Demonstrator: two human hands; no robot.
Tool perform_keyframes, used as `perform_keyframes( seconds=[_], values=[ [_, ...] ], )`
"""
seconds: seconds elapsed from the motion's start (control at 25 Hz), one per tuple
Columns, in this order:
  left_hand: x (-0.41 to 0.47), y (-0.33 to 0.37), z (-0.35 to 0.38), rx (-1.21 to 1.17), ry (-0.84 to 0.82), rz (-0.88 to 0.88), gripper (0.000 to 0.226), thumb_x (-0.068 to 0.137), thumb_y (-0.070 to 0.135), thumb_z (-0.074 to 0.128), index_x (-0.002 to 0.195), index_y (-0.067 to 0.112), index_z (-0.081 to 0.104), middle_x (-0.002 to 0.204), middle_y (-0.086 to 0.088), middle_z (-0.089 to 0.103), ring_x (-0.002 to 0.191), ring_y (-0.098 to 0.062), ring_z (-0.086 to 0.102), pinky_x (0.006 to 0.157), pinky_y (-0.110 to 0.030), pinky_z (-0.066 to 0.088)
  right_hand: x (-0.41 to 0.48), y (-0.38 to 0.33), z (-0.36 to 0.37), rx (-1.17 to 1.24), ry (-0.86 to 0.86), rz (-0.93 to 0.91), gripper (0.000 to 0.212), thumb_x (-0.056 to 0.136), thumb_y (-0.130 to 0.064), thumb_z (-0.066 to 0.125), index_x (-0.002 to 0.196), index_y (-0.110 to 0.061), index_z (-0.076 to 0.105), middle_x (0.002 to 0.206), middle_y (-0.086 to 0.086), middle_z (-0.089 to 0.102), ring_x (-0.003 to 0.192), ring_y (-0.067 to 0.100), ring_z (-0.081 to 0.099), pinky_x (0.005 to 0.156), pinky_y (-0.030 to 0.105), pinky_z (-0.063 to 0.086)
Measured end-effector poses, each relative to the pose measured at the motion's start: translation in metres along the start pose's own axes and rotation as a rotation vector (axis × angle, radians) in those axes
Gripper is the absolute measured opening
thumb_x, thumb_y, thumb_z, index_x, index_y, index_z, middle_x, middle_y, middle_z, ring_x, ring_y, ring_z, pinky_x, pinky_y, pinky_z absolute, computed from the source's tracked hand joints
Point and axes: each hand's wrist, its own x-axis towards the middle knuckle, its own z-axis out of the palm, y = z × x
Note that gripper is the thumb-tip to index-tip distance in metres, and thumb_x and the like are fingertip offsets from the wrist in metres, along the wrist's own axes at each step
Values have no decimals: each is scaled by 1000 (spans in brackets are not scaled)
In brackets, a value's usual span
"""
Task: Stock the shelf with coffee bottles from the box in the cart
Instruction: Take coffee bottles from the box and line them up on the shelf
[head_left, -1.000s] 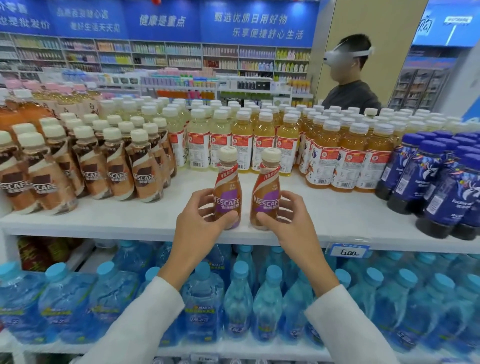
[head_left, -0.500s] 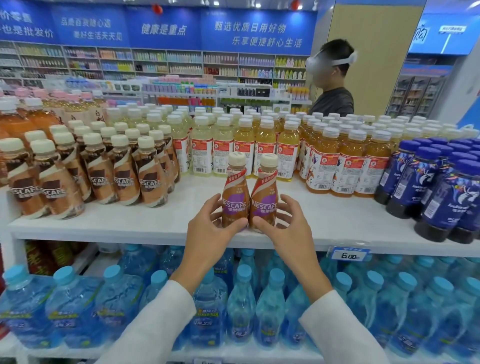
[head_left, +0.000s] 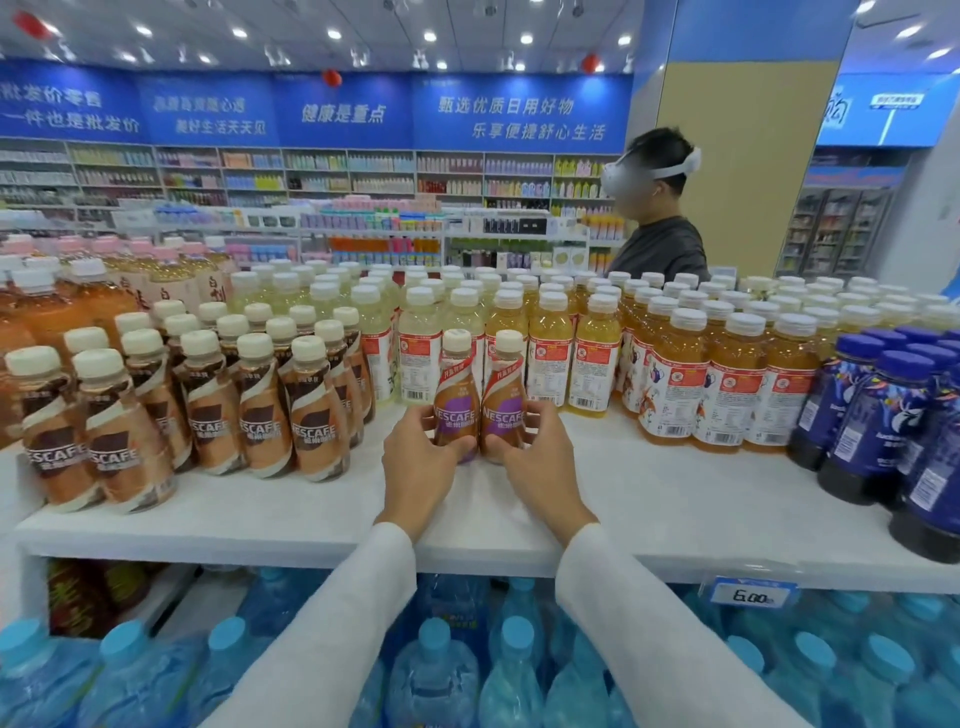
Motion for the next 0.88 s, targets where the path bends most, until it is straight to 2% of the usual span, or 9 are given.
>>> perform_keyframes(
  seconds=[0.12, 0.36, 0.52, 0.68, 0.76, 0.88],
  values=[
    [27, -4, 5, -1, 17, -8, 63, 77, 23, 88, 132, 14, 59, 126, -3, 69, 103, -15, 63, 89, -29, 48, 31, 7, 18, 6, 24, 12, 56, 81, -18, 83, 122, -32, 46, 128, -3, 61, 115, 17, 63, 100, 42, 55],
    [49, -12, 12, -30, 39, -6, 66, 75, 23, 89, 133, 12, 60, 124, -4, 70, 102, -15, 64, 91, -30, 52, 58, 22, 30, -11, 71, -4, 57, 76, -23, 85, 118, -35, 49, 122, -6, 63, 108, 15, 65, 96, 42, 57],
    [51, -16, 14, -50, 43, 0, 68, 74, 25, 90, 133, 13, 59, 124, -4, 70, 107, -22, 68, 97, -40, 56, 61, 26, 31, -22, 79, -23, 57, 76, -25, 85, 118, -36, 47, 123, -5, 64, 108, 15, 65, 96, 41, 56],
    [51, -16, 15, -48, 34, 4, 68, 76, 25, 88, 136, 14, 57, 127, -5, 69, 110, -23, 67, 98, -43, 56, 60, 26, 30, -25, 77, -33, 57, 78, -25, 84, 119, -36, 47, 123, -5, 63, 108, 14, 65, 96, 40, 56],
    [50, -16, 15, -43, 33, 6, 68, 78, 26, 87, 137, 14, 56, 128, -5, 68, 111, -23, 67, 99, -41, 55, 60, 26, 30, -30, 75, -33, 57, 78, -26, 84, 119, -36, 47, 123, -5, 63, 108, 13, 65, 96, 40, 57],
    [50, -15, 15, -12, 34, 9, 66, 80, 27, 85, 138, 14, 56, 129, -4, 67, 114, -21, 65, 96, -32, 51, 60, 26, 31, -36, 77, -36, 57, 78, -27, 84, 121, -37, 46, 125, -5, 62, 110, 14, 64, 96, 40, 57]
  ],
)
